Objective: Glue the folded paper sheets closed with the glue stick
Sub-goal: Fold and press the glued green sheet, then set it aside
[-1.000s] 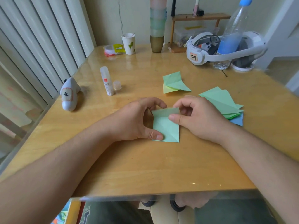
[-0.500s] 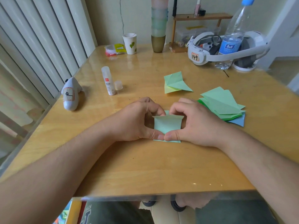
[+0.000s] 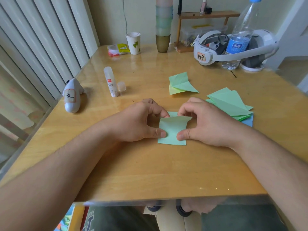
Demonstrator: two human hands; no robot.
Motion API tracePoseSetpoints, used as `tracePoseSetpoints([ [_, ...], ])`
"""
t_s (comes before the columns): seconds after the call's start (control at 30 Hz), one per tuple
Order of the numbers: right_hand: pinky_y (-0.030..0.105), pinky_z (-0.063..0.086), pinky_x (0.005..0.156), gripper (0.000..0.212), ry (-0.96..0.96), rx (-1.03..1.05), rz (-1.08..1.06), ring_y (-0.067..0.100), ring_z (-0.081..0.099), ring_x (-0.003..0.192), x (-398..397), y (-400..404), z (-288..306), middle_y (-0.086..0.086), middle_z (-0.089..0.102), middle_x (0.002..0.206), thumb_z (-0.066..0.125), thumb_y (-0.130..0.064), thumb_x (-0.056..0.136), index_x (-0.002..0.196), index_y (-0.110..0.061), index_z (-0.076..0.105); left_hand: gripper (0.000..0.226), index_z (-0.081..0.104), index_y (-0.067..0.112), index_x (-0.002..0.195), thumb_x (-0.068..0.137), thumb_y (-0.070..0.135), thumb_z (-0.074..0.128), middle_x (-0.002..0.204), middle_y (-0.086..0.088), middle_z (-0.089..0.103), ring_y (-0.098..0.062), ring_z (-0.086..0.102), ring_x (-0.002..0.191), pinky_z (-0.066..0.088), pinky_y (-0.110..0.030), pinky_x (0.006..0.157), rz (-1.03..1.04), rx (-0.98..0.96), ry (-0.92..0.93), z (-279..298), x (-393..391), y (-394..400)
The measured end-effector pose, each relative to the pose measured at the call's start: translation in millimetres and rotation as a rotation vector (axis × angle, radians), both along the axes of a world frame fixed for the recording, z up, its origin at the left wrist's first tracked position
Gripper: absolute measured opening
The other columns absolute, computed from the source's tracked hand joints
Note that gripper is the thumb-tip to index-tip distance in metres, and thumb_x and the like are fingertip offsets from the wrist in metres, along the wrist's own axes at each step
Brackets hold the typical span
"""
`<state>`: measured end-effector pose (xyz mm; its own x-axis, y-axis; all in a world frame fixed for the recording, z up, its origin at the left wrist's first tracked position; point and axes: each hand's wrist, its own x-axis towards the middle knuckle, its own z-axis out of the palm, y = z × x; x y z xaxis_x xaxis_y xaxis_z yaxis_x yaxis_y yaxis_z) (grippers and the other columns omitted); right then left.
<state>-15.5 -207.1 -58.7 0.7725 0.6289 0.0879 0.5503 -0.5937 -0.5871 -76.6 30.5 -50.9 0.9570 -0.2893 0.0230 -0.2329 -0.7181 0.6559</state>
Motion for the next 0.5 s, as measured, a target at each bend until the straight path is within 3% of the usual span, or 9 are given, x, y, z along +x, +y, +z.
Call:
tracePoseSetpoints([
  [0.23,0.034,0.048,0.083,0.039,-0.022,-0.018,0.021,0.002,0.051,0.098,0.0,9.4,-3.9,-0.012,0.053,0.100,0.086,-0.060,0.066,0.089,-0.041,0.060,0.034,0.069,0.047,0.098,0.080,0.028,0.091,0.105,0.013,0.058,0.006,0.054,0.091,0.041,-0.007,0.078,0.006,-0.008,-0.042,-0.3,-0.3,-8.8],
  [0.4,0.032,0.049,0.084,0.034,0.018,0.012,0.011,0.002,0.054,0.094,2.5,2.8,-0.4,-0.010,0.055,0.101,0.092,-0.043,0.069,0.089,-0.038,0.065,0.031,0.069,0.047,0.103,0.082,0.032,0.088,0.107,0.014,0.058,0.011,0.049,0.100,0.036,-0.005,0.082,-0.012,0.062,-0.042,0.8,-0.3,-2.2],
  [0.5,0.028,0.047,0.085,0.033,0.054,0.021,0.018,-0.001,0.053,0.092,3.2,-2.4,4.3,-0.012,0.056,0.102,0.093,-0.031,0.072,0.094,-0.036,0.068,0.029,0.074,0.038,0.108,0.082,0.036,0.088,0.104,0.021,0.058,0.010,0.048,0.104,0.035,-0.008,0.085,-0.012,0.089,-0.046,-0.5,0.6,0.3],
])
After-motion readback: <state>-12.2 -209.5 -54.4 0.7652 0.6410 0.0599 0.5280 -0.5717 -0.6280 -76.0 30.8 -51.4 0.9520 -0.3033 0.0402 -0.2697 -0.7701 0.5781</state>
